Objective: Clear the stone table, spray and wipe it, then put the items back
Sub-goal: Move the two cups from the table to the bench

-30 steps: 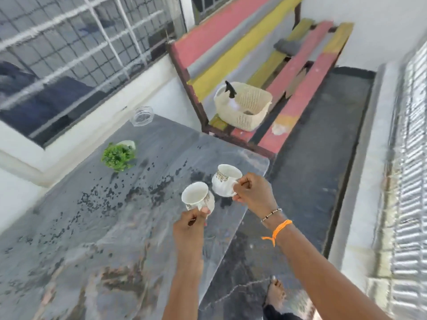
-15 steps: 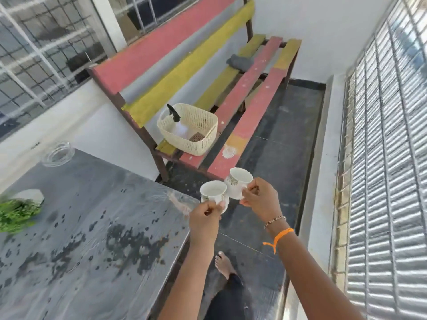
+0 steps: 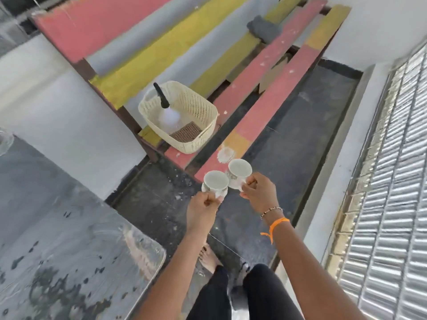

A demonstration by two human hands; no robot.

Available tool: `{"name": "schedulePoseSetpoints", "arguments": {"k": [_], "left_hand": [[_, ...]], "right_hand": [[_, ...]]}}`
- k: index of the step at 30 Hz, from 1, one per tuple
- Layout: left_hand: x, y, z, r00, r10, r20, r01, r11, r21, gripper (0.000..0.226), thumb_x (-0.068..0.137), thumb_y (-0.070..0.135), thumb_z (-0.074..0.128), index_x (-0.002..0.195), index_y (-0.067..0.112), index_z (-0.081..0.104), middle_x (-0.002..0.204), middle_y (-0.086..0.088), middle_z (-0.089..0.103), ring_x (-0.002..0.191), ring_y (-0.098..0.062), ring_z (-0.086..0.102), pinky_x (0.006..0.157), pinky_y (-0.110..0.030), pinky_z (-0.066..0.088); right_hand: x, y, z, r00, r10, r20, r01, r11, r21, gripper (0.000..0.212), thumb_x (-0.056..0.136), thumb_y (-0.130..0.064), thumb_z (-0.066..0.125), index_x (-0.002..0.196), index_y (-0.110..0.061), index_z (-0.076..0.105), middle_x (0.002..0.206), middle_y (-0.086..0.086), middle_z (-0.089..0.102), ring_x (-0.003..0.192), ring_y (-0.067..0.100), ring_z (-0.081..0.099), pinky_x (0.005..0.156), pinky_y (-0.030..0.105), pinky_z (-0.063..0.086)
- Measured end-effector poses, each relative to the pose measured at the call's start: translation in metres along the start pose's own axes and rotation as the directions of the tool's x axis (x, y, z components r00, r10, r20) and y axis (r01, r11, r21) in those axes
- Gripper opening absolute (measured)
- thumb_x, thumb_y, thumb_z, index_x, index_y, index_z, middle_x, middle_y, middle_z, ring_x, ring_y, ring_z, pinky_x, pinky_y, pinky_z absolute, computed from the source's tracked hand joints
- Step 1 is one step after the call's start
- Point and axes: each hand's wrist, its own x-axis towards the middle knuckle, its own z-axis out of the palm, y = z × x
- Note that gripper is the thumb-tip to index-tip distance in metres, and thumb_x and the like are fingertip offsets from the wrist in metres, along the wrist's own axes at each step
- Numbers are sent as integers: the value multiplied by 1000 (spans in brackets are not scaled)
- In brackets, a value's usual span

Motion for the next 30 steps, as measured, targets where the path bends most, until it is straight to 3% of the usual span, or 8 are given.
{"name": "schedulePoseSetpoints", "arguments": {"k": [4,7,12,16,20,22,25,30], "left_hand": [[34,-8,27,996,-84,-2,84,996,-15,16,82,21,67,69,19,57,79,-7,63,77,-23,59,76,-37,47],[53,-12,46,985,-170,-24,168,984,-53,19,83,19,66,67,19,55,82,-12,63,79,-25,59,73,-34,45],[84,-18,77,953,-296,-65,287,950,-122,18,83,23,66,75,9,59,73,-3,60,71,-17,54,63,-23,39],[109,-21,96,919,-378,-107,349,911,-221,17,85,20,64,73,10,58,64,1,56,68,-16,53,60,-19,37],[139,-29,110,881,-431,-193,354,873,-335,25,86,15,62,63,21,55,63,6,55,63,-9,50,59,-12,38],[151,-33,116,876,-421,-234,327,876,-354,25,85,16,63,62,21,54,63,8,53,60,-3,48,50,-3,34],[163,-40,124,886,-381,-266,275,891,-361,24,84,16,64,63,20,53,64,10,51,60,0,46,50,-3,34],[171,-57,135,900,-353,-256,269,912,-310,14,83,19,66,75,12,57,72,11,57,62,4,52,60,-8,40]], "right_hand": [[51,15,3,997,21,78,-17,999,-48,24,80,-4,59,64,-17,46,58,3,57,64,22,67,76,47,57],[87,28,7,987,35,156,-18,994,-112,25,82,-5,59,65,-17,46,68,11,61,71,27,70,78,48,56],[139,40,18,970,12,242,44,974,-222,32,82,-8,60,61,-22,41,63,3,58,68,22,68,63,29,53],[176,46,31,958,15,286,58,968,-243,24,83,-8,58,66,-17,44,64,3,60,78,28,68,70,33,51],[206,53,44,953,-34,300,120,955,-272,16,85,-10,57,74,-11,47,77,13,65,81,29,64,57,24,42],[218,56,49,954,-55,295,137,954,-266,15,86,-9,56,74,-11,46,80,17,66,82,31,64,63,27,45],[232,61,55,956,-74,284,146,960,-241,15,86,-7,55,74,-8,45,81,22,63,85,38,64,74,41,51],[238,71,60,939,-165,303,247,934,-258,16,85,-7,58,75,-10,46,81,20,65,81,35,63,73,39,51]]}}
